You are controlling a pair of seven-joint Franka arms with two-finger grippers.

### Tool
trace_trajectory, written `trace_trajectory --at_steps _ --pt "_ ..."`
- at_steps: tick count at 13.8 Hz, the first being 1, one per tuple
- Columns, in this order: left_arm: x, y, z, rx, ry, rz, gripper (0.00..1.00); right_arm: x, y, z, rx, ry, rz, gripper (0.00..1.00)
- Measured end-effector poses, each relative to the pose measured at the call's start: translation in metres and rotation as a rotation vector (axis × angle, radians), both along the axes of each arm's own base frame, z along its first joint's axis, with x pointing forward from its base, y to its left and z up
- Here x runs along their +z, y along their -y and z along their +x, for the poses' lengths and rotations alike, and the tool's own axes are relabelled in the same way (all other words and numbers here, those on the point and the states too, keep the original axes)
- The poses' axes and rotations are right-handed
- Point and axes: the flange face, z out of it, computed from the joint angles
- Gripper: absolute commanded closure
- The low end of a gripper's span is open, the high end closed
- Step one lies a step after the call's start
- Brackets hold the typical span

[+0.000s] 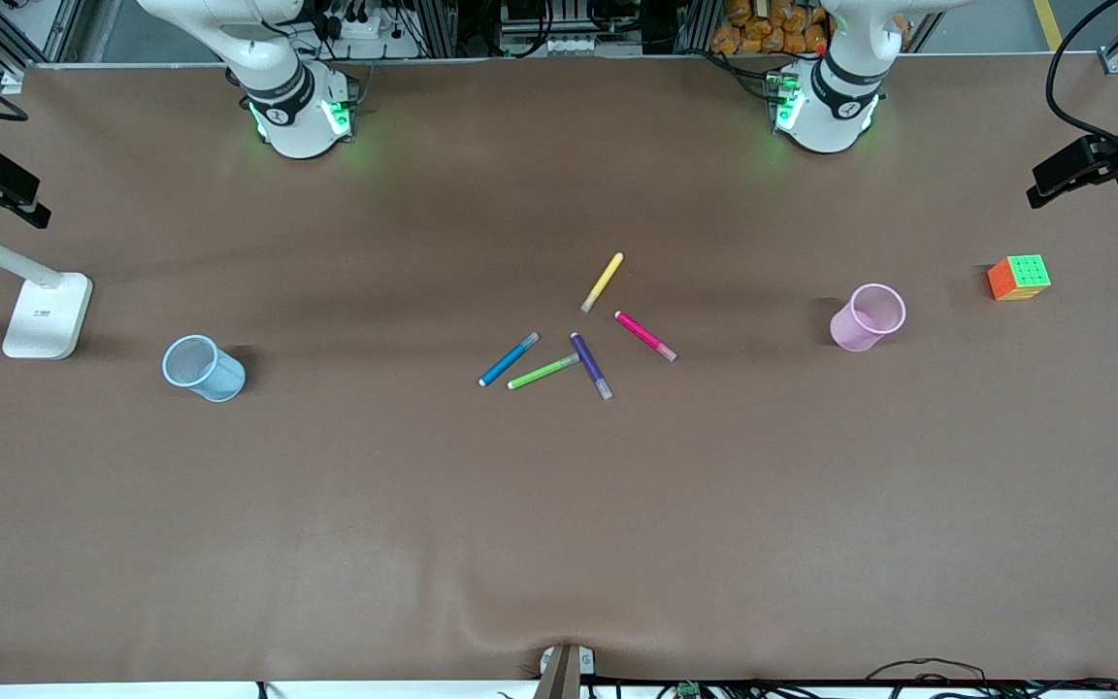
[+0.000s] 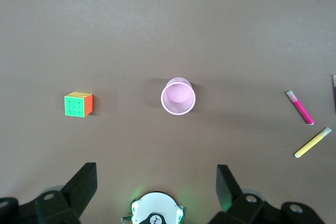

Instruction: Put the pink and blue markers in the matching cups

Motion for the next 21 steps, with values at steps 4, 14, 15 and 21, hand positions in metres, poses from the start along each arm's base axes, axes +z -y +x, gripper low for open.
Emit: trace_trajectory --at_steps 4,14,15,21 --pt "-0.005 0.000 0.000 0.000 -0.013 0.000 0.00 0.000 0.000 0.000 0.000 0.000 0.000 0.00" --pt "-0.016 0.000 -0.003 0.000 -0.028 0.001 0.00 -0.004 0.001 0.002 -0.001 -0.007 0.000 0.00" --pt "-0.018 0.000 -0.002 0.000 -0.025 0.001 0.00 -0.005 0.001 0.003 -0.001 -0.009 0.000 0.00" --pt "-0.025 0.000 0.000 -0.001 -0.024 0.001 0.00 -0.009 0.001 0.007 -0.002 -0.015 -0.002 0.00"
